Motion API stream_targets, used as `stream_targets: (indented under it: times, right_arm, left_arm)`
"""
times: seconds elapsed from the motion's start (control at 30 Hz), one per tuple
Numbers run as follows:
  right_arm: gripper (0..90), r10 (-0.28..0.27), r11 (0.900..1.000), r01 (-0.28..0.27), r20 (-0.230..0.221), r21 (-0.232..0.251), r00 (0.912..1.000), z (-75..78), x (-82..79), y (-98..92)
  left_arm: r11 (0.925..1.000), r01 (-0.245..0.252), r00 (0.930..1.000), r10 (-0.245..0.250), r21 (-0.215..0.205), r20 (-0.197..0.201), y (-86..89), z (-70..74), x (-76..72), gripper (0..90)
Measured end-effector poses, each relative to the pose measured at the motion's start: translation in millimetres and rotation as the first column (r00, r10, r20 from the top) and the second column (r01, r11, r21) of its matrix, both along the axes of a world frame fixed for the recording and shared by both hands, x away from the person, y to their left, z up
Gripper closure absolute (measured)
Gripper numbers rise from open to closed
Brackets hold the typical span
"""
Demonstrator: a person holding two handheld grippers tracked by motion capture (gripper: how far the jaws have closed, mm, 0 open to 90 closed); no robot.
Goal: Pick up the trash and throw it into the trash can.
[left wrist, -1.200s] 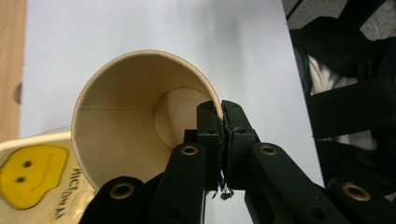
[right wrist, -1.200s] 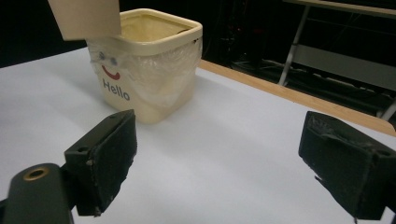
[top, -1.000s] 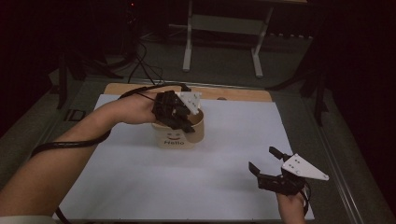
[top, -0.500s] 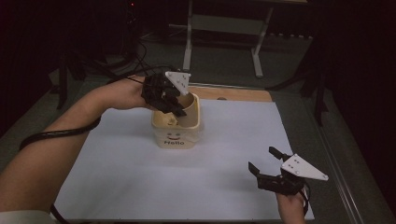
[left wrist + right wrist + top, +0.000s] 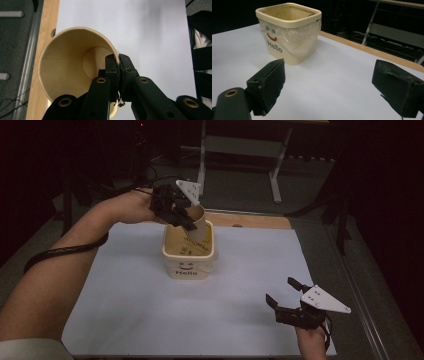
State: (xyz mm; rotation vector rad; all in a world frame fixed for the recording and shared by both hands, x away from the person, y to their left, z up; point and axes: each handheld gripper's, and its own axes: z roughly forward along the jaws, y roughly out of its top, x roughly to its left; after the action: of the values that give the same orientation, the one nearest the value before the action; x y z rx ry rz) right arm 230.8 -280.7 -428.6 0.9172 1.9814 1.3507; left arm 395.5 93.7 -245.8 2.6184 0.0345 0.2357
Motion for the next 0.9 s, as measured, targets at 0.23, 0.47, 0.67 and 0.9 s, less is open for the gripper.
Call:
stream_targets:
  times: [0.23, 0.47, 0.67, 0.9]
  right_arm:
    - [11.4, 0.002, 1.000, -0.002, -0.001, -0.001, 1.0000, -0.5, 0.4, -0.3]
    - [11.5, 0.003, 1.000, -0.003, -0.001, -0.005, 1.0000, -0.6, 0.6, -0.3]
    - [11.4, 0.001, 1.000, -0.001, 0.002, -0.001, 1.0000, 0.1, 0.0, -1.2]
    - [11.4, 0.002, 1.000, -0.002, 0.004, -0.002, 1.0000, 0.7, -0.2, -0.1]
  left_arm:
    - [0.9991, -0.043, 0.9991, 0.043, 0.004, 0.006, 5.6, -3.0, 15.7, 88.2]
    - [0.9907, -0.131, 0.9910, 0.130, 0.037, 0.031, 7.4, -10.9, 29.6, 80.4]
    - [0.9669, -0.253, 0.9669, 0.251, 0.035, 0.045, 12.9, -10.1, 30.6, 52.4]
    - [0.9606, -0.277, 0.9606, 0.278, -0.017, 0.015, 19.5, -8.8, 24.4, 41.5]
